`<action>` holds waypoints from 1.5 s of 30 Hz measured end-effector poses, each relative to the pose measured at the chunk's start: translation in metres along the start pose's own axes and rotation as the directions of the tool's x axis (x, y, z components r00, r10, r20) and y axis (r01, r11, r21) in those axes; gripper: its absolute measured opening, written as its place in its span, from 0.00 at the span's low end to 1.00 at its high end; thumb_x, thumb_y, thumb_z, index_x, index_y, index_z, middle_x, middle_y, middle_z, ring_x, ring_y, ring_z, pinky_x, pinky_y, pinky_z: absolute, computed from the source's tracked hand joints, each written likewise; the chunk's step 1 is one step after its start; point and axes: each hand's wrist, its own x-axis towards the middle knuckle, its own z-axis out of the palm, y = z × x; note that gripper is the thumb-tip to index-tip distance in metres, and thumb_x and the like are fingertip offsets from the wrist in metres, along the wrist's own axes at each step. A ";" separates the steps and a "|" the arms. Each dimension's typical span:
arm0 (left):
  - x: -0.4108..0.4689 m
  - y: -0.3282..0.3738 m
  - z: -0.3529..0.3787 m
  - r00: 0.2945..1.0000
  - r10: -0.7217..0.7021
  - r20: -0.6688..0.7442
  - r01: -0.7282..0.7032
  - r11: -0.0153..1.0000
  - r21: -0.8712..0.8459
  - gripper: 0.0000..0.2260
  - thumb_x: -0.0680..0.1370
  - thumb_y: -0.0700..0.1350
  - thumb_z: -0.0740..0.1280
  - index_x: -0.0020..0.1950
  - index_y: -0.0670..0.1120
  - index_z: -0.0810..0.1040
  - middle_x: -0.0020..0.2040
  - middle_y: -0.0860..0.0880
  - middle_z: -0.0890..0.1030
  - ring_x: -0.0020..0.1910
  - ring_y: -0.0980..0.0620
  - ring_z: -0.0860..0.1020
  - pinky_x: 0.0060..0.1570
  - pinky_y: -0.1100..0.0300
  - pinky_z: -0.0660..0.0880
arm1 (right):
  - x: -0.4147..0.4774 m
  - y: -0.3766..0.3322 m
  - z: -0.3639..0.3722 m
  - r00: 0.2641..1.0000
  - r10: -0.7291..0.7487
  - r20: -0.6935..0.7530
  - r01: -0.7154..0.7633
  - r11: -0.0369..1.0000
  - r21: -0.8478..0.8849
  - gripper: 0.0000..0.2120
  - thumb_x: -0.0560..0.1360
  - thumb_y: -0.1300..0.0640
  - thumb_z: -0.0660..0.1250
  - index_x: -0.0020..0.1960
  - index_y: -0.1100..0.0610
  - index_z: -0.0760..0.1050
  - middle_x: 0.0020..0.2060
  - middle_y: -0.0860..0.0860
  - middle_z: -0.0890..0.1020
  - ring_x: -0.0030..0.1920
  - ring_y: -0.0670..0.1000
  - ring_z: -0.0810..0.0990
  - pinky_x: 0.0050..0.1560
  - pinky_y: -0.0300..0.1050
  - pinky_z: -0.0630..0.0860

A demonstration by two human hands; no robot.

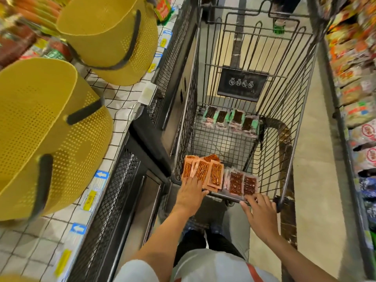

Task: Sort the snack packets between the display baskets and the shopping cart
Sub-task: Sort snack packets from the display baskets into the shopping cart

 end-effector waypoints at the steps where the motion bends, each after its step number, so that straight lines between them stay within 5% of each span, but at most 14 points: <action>1: -0.003 0.001 0.000 1.000 -0.012 0.000 0.012 0.999 0.036 0.20 0.83 0.55 0.54 0.67 0.42 0.67 0.66 0.43 0.70 0.69 0.44 0.65 0.73 0.47 0.56 | -0.002 -0.001 0.001 1.000 0.002 0.011 -0.002 1.000 0.008 0.14 0.76 0.47 0.64 0.56 0.52 0.79 0.52 0.51 0.80 0.54 0.55 0.75 0.57 0.55 0.70; 6: -0.016 0.009 -0.004 0.998 -0.063 0.010 0.061 0.986 0.152 0.21 0.84 0.54 0.50 0.67 0.39 0.66 0.67 0.40 0.69 0.70 0.40 0.64 0.72 0.45 0.56 | -0.004 0.002 0.000 0.998 -0.023 0.063 0.025 0.999 -0.022 0.19 0.76 0.43 0.58 0.58 0.51 0.78 0.53 0.51 0.79 0.55 0.54 0.74 0.59 0.55 0.69; 10: -0.027 0.015 -0.009 0.994 -0.109 -0.019 0.109 0.994 -0.001 0.21 0.83 0.52 0.53 0.71 0.41 0.66 0.71 0.43 0.68 0.73 0.43 0.61 0.75 0.49 0.49 | -0.002 0.002 -0.006 0.985 -0.062 0.158 0.071 0.996 -0.055 0.16 0.78 0.43 0.57 0.58 0.50 0.76 0.54 0.51 0.77 0.56 0.52 0.72 0.60 0.52 0.66; 15: -0.072 0.004 -0.033 0.951 -0.282 -0.126 0.235 0.926 -0.296 0.18 0.82 0.49 0.58 0.68 0.41 0.70 0.67 0.44 0.71 0.68 0.47 0.67 0.72 0.55 0.56 | 0.008 -0.008 -0.037 0.969 -0.086 0.230 0.076 0.996 0.052 0.13 0.79 0.47 0.59 0.57 0.53 0.74 0.56 0.53 0.77 0.58 0.55 0.73 0.62 0.53 0.65; 20: -0.154 -0.011 -0.069 0.882 -0.456 -0.118 0.392 0.849 -0.355 0.18 0.84 0.49 0.53 0.68 0.41 0.68 0.69 0.43 0.70 0.69 0.45 0.66 0.70 0.54 0.59 | 0.012 -0.079 -0.088 0.915 -0.325 0.239 0.263 0.930 0.256 0.09 0.79 0.55 0.60 0.57 0.57 0.74 0.53 0.54 0.76 0.55 0.54 0.73 0.61 0.56 0.68; 23: -0.217 -0.009 -0.110 0.816 -0.519 -0.255 0.368 0.807 -0.462 0.17 0.84 0.48 0.54 0.68 0.41 0.70 0.68 0.44 0.72 0.67 0.46 0.69 0.67 0.56 0.62 | 0.000 -0.152 -0.130 0.781 -0.599 0.173 0.483 0.757 0.441 0.09 0.79 0.57 0.61 0.57 0.54 0.75 0.51 0.51 0.78 0.47 0.50 0.77 0.52 0.55 0.76; 26: -0.295 -0.004 -0.148 0.621 -0.595 -0.511 0.273 0.774 -0.571 0.16 0.82 0.48 0.56 0.64 0.40 0.75 0.61 0.44 0.78 0.61 0.47 0.75 0.60 0.56 0.69 | -0.029 -0.233 -0.179 0.556 -0.829 -0.065 0.688 0.415 0.596 0.06 0.79 0.58 0.63 0.54 0.53 0.77 0.49 0.46 0.80 0.49 0.42 0.78 0.53 0.38 0.74; 30: -0.398 -0.018 -0.170 0.312 -0.615 -0.724 0.273 0.788 -0.552 0.16 0.82 0.48 0.56 0.60 0.39 0.77 0.58 0.46 0.79 0.59 0.51 0.76 0.59 0.59 0.72 | -0.089 -0.333 -0.223 0.237 -0.934 -0.268 0.757 0.004 0.654 0.10 0.78 0.54 0.61 0.53 0.58 0.77 0.47 0.49 0.81 0.50 0.41 0.78 0.52 0.30 0.71; 33: -0.469 -0.039 -0.170 0.172 -0.621 -0.765 0.422 0.748 -0.512 0.18 0.83 0.50 0.54 0.59 0.40 0.77 0.58 0.49 0.77 0.61 0.53 0.74 0.63 0.64 0.68 | -0.129 -0.391 -0.230 0.063 -0.928 -0.367 0.757 -0.195 0.624 0.14 0.78 0.51 0.59 0.52 0.60 0.77 0.46 0.51 0.81 0.50 0.44 0.78 0.52 0.31 0.70; 37: -0.548 -0.069 -0.146 0.105 -0.716 -0.691 0.559 0.617 -0.554 0.20 0.82 0.52 0.54 0.59 0.40 0.77 0.59 0.50 0.77 0.61 0.55 0.73 0.63 0.69 0.65 | -0.172 -0.454 -0.218 -0.139 -0.919 -0.370 0.798 -0.325 0.508 0.16 0.79 0.52 0.59 0.55 0.63 0.78 0.49 0.55 0.81 0.53 0.50 0.78 0.54 0.42 0.73; 41: -0.581 -0.089 -0.119 0.110 -0.774 -0.623 0.584 0.557 -0.590 0.21 0.82 0.54 0.53 0.60 0.40 0.76 0.58 0.48 0.78 0.60 0.57 0.73 0.63 0.74 0.62 | -0.198 -0.490 -0.205 -0.255 -0.933 -0.253 0.805 -0.350 0.478 0.15 0.76 0.54 0.61 0.56 0.63 0.77 0.50 0.54 0.82 0.53 0.50 0.78 0.54 0.46 0.73; 43: -0.584 -0.094 -0.107 0.136 -0.789 -0.599 0.580 0.554 -0.598 0.21 0.82 0.55 0.53 0.61 0.41 0.76 0.59 0.47 0.79 0.61 0.56 0.73 0.64 0.72 0.63 | -0.203 -0.499 -0.201 -0.294 -0.952 -0.089 0.821 -0.299 0.487 0.17 0.78 0.48 0.60 0.59 0.59 0.76 0.52 0.51 0.80 0.55 0.46 0.75 0.55 0.42 0.72; 45: -0.586 -0.097 -0.099 0.147 -0.809 -0.570 0.579 0.537 -0.614 0.21 0.82 0.55 0.53 0.61 0.42 0.76 0.60 0.48 0.79 0.62 0.56 0.72 0.64 0.71 0.62 | -0.211 -0.512 -0.195 -0.339 -0.914 0.223 0.886 -0.229 0.404 0.24 0.77 0.39 0.55 0.66 0.52 0.71 0.60 0.46 0.76 0.60 0.43 0.72 0.60 0.42 0.71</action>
